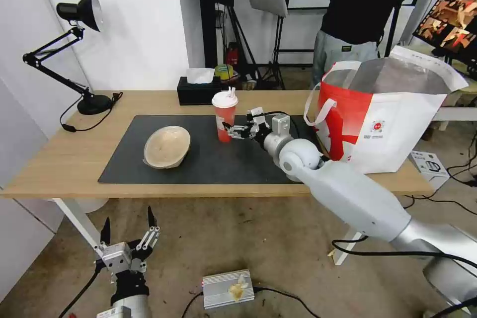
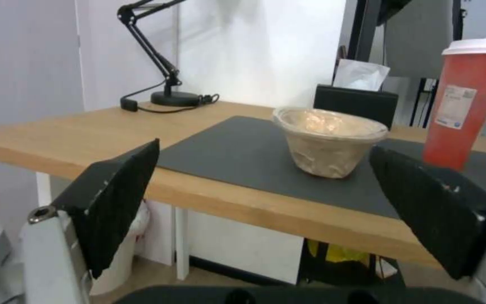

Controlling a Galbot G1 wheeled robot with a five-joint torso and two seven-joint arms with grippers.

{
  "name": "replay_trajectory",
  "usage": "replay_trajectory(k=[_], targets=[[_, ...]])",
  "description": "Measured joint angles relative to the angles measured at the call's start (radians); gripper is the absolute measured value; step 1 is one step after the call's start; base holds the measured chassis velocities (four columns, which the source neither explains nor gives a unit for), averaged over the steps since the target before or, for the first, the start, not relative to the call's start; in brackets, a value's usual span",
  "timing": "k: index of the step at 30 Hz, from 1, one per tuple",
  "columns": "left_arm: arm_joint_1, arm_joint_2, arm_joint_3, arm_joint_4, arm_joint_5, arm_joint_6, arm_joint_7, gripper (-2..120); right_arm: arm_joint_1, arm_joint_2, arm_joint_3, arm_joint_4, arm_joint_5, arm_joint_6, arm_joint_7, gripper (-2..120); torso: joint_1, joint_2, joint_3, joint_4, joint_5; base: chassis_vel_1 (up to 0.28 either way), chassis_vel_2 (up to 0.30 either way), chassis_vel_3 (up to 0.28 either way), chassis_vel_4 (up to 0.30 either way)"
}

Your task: Pick up the trash from the table and place it into the takeout bag.

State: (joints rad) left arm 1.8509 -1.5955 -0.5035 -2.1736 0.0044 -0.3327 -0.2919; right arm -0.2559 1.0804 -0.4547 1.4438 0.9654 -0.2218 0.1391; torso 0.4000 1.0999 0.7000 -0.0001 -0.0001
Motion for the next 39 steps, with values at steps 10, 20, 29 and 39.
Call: replay_trajectory(k=[10, 20, 29, 39], targets=[[0.006, 0.000, 0.000, -0.005, 0.000, -0.006, 0.000, 100, 0.031, 0.033, -0.015, -0.063, 0.005, 0.001, -0.014, 100, 0.000, 0.000, 0.000, 0.0000, 0.0001, 0.000, 0.000, 0.000, 0.000], [0.014, 0.000, 0.003, -0.016, 0.003, -0.006, 0.000, 100, 0.047, 0.045, -0.029, -0.107, 0.011, 0.001, -0.024, 100, 0.000, 0.000, 0.000, 0.0001, 0.0000, 0.000, 0.000, 0.000, 0.000], [0.020, -0.001, 0.004, -0.023, 0.008, -0.007, 0.001, 100, 0.072, 0.062, -0.041, -0.147, 0.045, -0.005, -0.037, 100, 0.000, 0.000, 0.000, 0.0000, 0.0001, 0.000, 0.000, 0.000, 0.000], [0.024, -0.001, -0.002, -0.028, 0.009, -0.016, 0.000, 100, 0.102, 0.105, -0.052, -0.215, 0.052, -0.007, -0.058, 100, 0.000, 0.000, 0.000, 0.0001, 0.0001, 0.000, 0.000, 0.000, 0.000]])
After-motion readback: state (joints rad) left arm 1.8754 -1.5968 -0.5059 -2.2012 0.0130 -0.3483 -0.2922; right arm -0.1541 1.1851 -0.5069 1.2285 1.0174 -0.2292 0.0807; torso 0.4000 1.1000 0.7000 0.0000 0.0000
